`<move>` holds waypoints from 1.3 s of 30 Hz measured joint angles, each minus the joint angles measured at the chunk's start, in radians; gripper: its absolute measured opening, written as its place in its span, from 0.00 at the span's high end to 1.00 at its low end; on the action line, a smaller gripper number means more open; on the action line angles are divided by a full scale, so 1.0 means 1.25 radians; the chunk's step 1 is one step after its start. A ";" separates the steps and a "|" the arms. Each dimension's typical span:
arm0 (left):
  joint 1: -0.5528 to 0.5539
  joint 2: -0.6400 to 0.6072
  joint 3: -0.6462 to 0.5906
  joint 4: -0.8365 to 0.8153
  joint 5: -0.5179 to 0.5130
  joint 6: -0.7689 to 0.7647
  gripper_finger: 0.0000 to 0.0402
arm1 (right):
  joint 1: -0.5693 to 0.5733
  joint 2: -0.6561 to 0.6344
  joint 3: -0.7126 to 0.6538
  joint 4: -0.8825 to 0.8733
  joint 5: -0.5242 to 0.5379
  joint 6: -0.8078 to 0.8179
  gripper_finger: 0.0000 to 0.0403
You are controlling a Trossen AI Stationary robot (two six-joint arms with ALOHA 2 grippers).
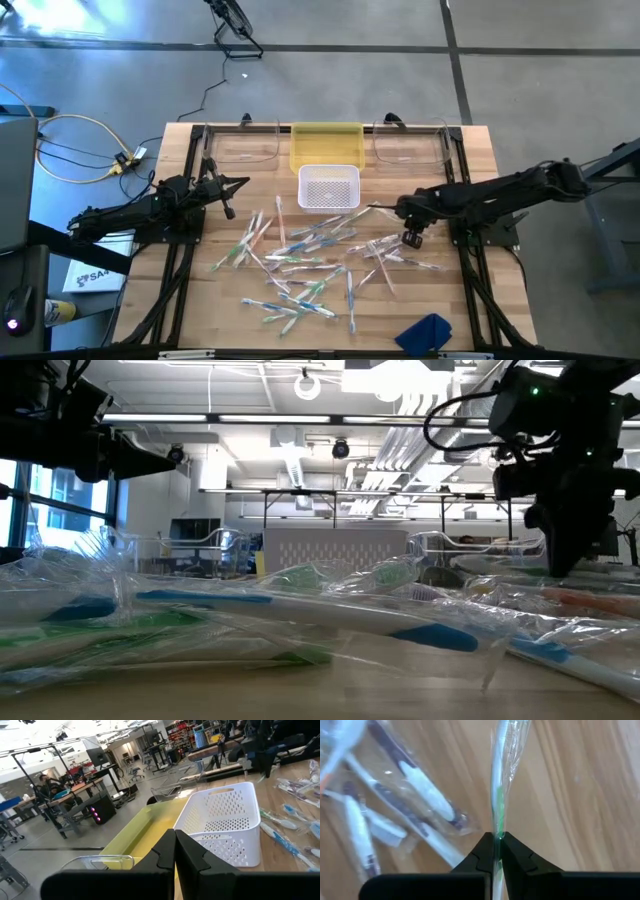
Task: Pick & Place Toothbrushes
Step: Put the green toothbrush into the white bin
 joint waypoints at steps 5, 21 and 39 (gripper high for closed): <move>0.000 0.000 0.000 0.000 0.000 0.000 1.00 | 0.000 -0.043 0.001 0.003 -0.015 -0.003 0.98; 0.000 0.000 0.000 0.000 0.000 0.000 1.00 | 0.000 -0.223 0.002 0.157 0.009 -0.036 0.98; 0.000 0.000 0.000 0.000 0.000 0.000 1.00 | 0.000 -0.176 0.003 0.739 0.174 -0.272 0.98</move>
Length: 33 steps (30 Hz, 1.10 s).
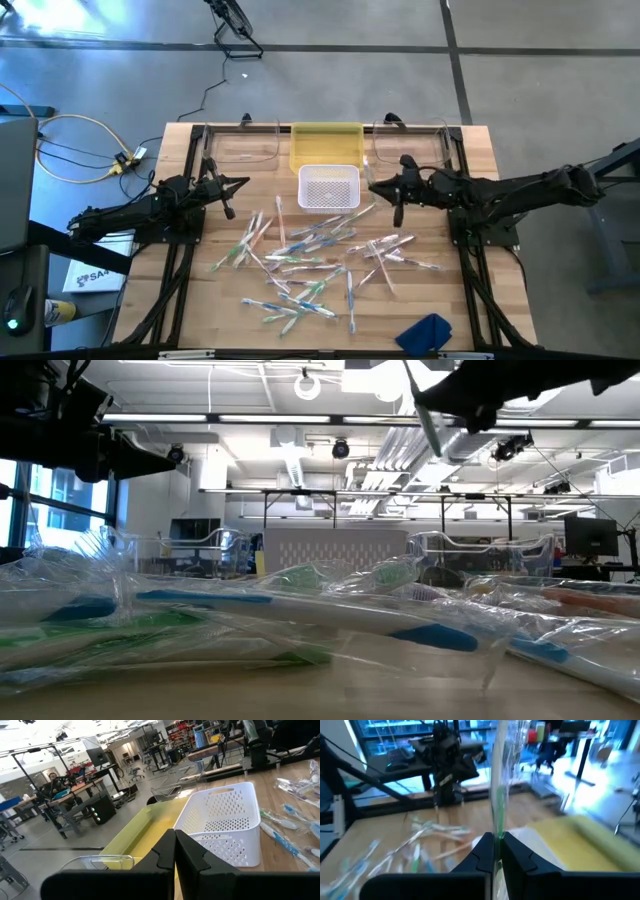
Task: Pick & Place Toothbrushes
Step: Put the green toothbrush into the white bin
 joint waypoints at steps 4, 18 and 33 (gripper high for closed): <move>0.000 0.000 0.000 0.000 0.000 0.000 1.00 | 0.000 0.069 0.000 0.130 0.025 -0.033 0.98; 0.000 0.000 0.000 0.000 0.000 0.000 1.00 | -0.003 0.314 0.144 0.225 0.066 -0.102 0.98; 0.000 0.000 0.000 0.000 0.000 0.000 1.00 | -0.091 0.439 0.223 0.101 0.037 -0.045 0.98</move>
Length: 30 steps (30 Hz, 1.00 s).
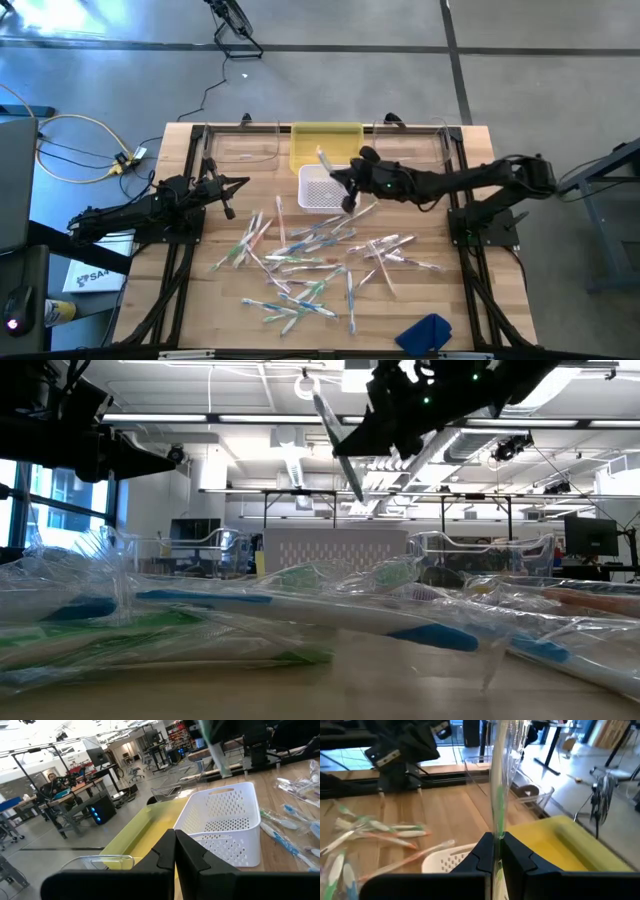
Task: Pick & Place Toothbrushes
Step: Put the green toothbrush into the white bin
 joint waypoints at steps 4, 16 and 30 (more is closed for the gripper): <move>0.000 0.000 0.000 0.000 0.000 0.000 1.00 | -0.020 0.001 0.000 -0.005 0.005 0.036 0.98; 0.000 0.000 0.000 0.000 0.000 0.000 1.00 | -0.022 0.060 0.001 -0.022 -0.042 0.036 0.98; 0.000 0.000 0.000 0.000 0.000 0.000 1.00 | -0.060 0.144 0.000 -0.029 -0.099 0.030 0.98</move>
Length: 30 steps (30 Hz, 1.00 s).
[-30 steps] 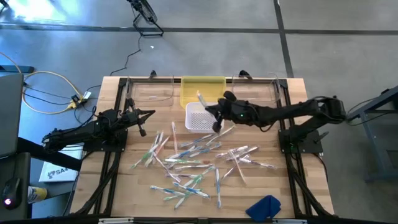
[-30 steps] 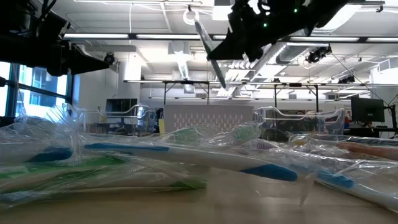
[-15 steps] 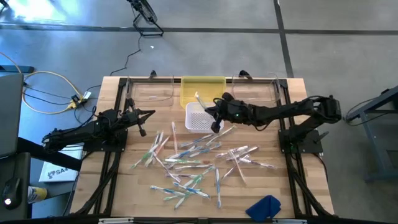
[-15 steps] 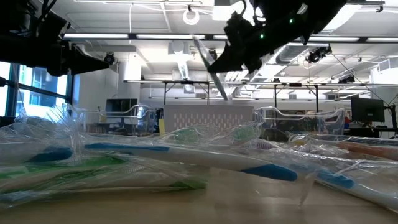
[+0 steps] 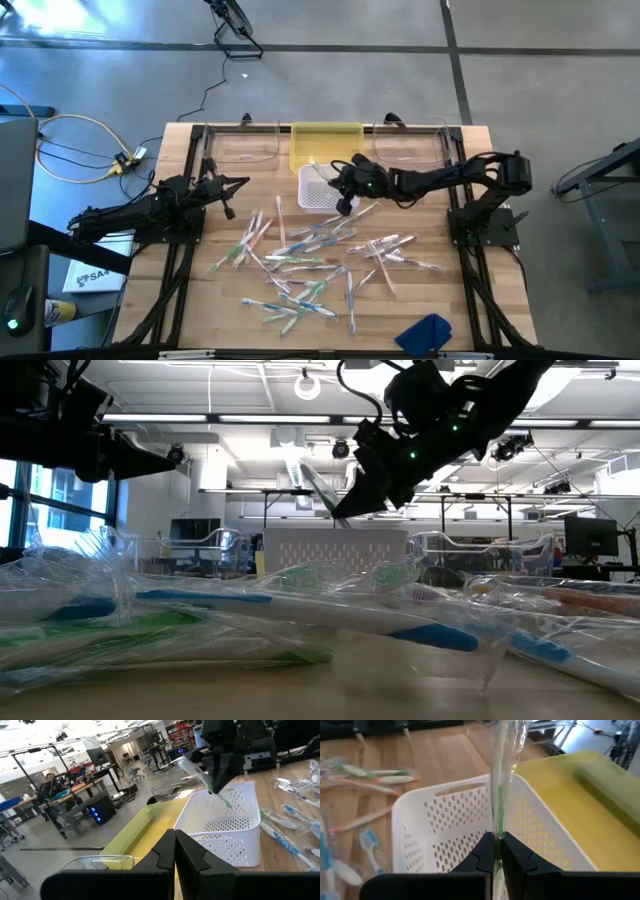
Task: Pick & Place Toothbrushes
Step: Put the green toothbrush into the white bin
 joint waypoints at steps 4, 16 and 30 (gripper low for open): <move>0.000 0.000 0.000 0.000 0.000 0.000 1.00 | -0.007 0.000 0.000 -0.042 -0.007 -0.001 0.98; 0.000 0.000 0.000 0.000 0.000 0.000 1.00 | -0.014 0.000 0.000 -0.091 -0.029 -0.001 0.98; 0.000 0.000 0.000 0.000 0.000 0.000 1.00 | -0.015 0.000 0.000 -0.091 -0.028 -0.015 0.98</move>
